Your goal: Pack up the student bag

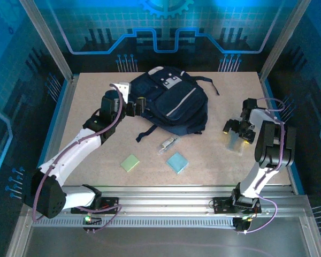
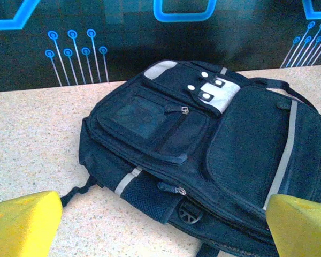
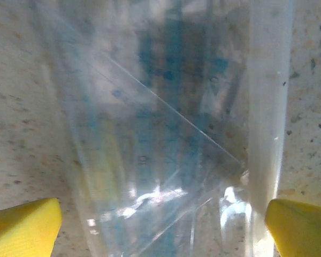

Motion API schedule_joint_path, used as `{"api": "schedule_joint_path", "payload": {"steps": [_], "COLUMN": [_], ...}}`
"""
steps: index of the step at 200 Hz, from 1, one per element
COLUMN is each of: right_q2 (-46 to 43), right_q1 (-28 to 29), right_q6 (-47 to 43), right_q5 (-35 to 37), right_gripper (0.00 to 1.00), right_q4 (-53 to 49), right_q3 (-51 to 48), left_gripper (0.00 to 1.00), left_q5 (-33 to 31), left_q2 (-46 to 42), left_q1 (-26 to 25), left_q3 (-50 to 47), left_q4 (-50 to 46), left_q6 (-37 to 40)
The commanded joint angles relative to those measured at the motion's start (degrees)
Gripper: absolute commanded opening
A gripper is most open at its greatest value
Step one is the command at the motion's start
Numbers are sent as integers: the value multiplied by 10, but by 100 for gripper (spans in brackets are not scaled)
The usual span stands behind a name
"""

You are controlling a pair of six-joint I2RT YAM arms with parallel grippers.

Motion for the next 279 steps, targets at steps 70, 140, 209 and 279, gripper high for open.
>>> {"api": "schedule_joint_path", "payload": {"steps": [70, 140, 209, 279], "right_q2": [24, -36, -149, -257], "right_q1": [38, 39, 38, 33], "right_q6": [10, 1, -10, 6], "right_q5": [24, -18, -56, -157], "right_gripper": [41, 0, 0, 0], "right_q4": [-13, -19, -51, -28], "right_q3": [-3, -6, -9, -39], "left_gripper": [99, 99, 99, 99], "left_q5": [63, 99, 69, 53], "left_q2": [47, 118, 223, 376], "left_q1": [11, -9, -80, -152], "left_q3": [-9, 10, 99, 258], "left_q4": [18, 10, -4, -31], "left_q6": [-60, -81, -35, 44]}}
